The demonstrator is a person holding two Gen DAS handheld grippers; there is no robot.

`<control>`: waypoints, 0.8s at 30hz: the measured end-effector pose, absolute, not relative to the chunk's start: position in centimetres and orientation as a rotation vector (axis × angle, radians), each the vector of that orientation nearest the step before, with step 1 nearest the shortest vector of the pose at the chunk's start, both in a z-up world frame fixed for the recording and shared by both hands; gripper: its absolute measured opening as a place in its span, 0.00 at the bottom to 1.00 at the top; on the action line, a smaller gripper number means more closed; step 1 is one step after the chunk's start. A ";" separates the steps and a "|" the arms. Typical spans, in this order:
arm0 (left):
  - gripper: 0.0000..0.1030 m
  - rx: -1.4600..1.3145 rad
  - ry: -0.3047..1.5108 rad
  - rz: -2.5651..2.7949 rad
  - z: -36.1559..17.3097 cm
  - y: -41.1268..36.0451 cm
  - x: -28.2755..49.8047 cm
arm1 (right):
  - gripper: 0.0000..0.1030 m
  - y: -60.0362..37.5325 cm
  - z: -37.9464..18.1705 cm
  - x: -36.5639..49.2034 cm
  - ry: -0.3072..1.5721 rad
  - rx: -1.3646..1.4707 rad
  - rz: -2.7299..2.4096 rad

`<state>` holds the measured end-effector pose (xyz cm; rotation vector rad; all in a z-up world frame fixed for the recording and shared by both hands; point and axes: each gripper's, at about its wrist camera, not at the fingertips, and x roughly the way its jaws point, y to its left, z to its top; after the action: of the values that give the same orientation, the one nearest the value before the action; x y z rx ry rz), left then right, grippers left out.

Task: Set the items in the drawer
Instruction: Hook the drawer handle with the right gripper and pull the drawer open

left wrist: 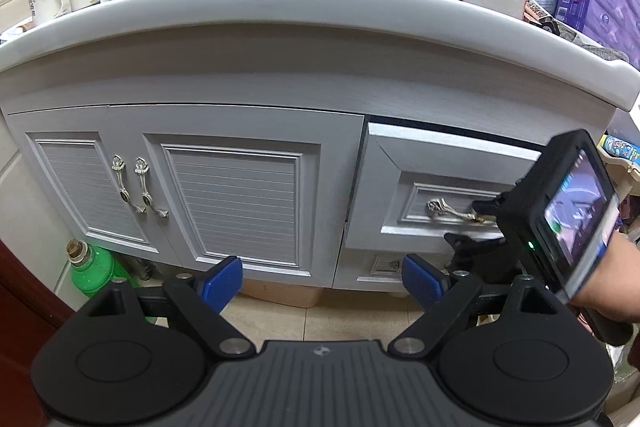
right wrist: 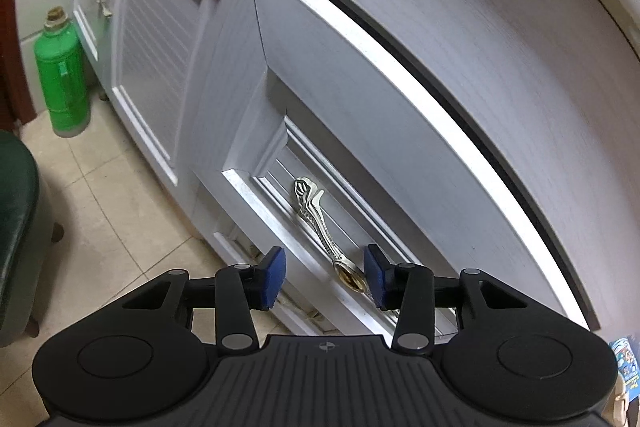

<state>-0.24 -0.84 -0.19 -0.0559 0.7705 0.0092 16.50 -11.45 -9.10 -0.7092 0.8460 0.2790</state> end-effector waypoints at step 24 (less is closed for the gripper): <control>1.00 0.226 0.728 -0.131 -2.4 -4.1 4.2 | 0.57 -23.9 -3.6 13.5 0.761 -0.382 0.160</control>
<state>4.21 -4.11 -2.42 0.2258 0.7282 -0.1314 13.53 -23.92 -3.65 -0.3824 0.7606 0.1598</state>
